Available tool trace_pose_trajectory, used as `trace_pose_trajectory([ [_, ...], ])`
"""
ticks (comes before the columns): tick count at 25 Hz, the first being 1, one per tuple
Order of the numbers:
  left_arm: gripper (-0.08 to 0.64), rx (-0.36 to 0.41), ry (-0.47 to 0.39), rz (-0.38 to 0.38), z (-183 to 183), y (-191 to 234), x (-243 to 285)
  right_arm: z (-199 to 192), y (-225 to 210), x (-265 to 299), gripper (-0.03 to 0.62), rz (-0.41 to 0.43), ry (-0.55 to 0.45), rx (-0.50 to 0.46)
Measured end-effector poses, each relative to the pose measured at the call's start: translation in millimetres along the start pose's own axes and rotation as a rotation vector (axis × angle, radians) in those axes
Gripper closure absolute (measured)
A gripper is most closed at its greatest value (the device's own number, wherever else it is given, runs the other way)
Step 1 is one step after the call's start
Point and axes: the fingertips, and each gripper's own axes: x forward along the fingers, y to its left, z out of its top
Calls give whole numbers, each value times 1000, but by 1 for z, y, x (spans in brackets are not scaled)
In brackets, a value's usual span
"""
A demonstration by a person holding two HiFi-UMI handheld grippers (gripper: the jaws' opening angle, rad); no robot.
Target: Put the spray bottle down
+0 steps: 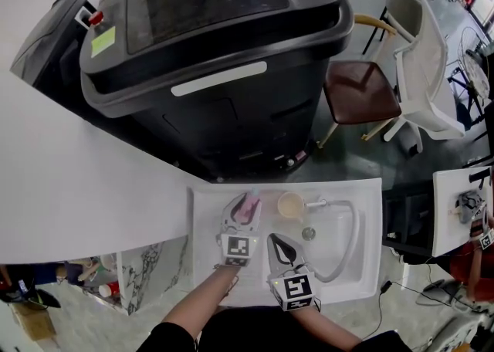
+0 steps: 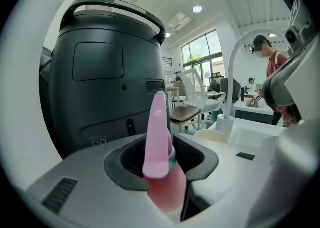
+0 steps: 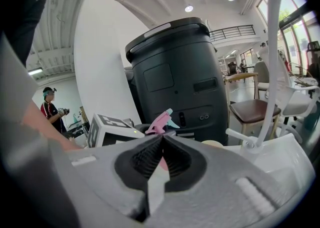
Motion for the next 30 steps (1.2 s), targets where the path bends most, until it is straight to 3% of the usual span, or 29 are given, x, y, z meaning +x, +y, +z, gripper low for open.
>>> trace_pose_trajectory([
  [9, 294, -79, 7, -76, -17, -7, -10, 2, 3, -8, 594, -2, -13, 2],
  [16, 288, -217, 39, -47, -18, -1, -69, 8, 11, -20, 594, -29, -27, 14],
  [19, 290, -297, 12, -13, -15, -2, -104, 14, 18, -29, 594, -31, -52, 3],
  [21, 336, -345, -15, -1, -7, -7, -130, 15, 23, -38, 594, -32, -60, -6],
  [23, 458, -370, -54, 10, 4, -12, -158, 14, 30, -46, 594, -31, -64, -14],
  [25, 513, -375, -72, 26, 11, -18, -184, 14, 40, -57, 594, -28, -71, -28],
  [30, 540, -375, -96, 26, 28, -44, -244, 12, 78, -93, 594, -3, -101, -94],
])
